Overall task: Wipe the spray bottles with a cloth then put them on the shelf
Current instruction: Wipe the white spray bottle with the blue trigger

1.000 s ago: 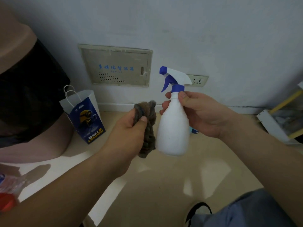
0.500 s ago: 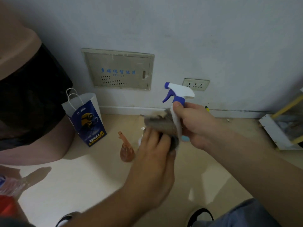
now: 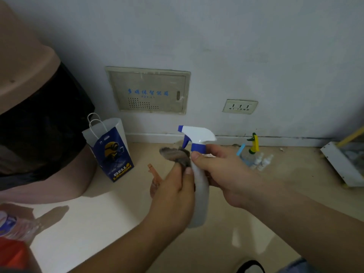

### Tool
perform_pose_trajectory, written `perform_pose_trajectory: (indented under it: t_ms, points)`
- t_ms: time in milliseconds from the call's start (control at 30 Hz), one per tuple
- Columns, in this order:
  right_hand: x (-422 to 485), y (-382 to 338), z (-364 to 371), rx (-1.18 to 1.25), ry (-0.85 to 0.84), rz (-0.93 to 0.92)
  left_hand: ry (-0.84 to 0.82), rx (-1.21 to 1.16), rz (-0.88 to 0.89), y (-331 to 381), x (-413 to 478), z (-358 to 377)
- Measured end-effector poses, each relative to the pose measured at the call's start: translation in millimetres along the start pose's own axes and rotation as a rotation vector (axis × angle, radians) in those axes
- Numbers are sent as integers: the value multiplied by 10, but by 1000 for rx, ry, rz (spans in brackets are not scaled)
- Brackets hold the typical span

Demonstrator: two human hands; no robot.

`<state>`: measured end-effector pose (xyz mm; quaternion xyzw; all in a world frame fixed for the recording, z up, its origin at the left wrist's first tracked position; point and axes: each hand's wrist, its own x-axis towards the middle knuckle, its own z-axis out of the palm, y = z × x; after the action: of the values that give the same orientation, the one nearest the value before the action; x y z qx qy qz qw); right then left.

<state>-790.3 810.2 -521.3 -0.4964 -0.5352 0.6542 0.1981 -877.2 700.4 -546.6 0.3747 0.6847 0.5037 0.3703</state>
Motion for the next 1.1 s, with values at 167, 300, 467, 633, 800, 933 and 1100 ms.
perform_pose_trajectory:
  t_ms: [167, 300, 467, 633, 800, 933, 1100]
  points:
    - [-7, 84, -8, -63, -67, -13, 77, 190, 191, -169, -145, 87]
    - [13, 94, -48, -61, -65, 2, 79, 443, 549, -304, -267, 149]
    - [1, 129, 10, -31, -89, 0, 23, 26, 73, -155, -48, -87]
    - [22, 141, 19, -66, -84, 37, 103, 518, 389, -259, -189, 141]
    - [63, 114, -17, -36, 0, 76, -56, 509, 549, -441, -168, 105]
    - [102, 47, -55, 36, 71, 32, -77, 113, 208, -181, -48, -71]
    - [142, 32, -72, 88, 110, 47, -142, 275, 52, -65, -8, -83]
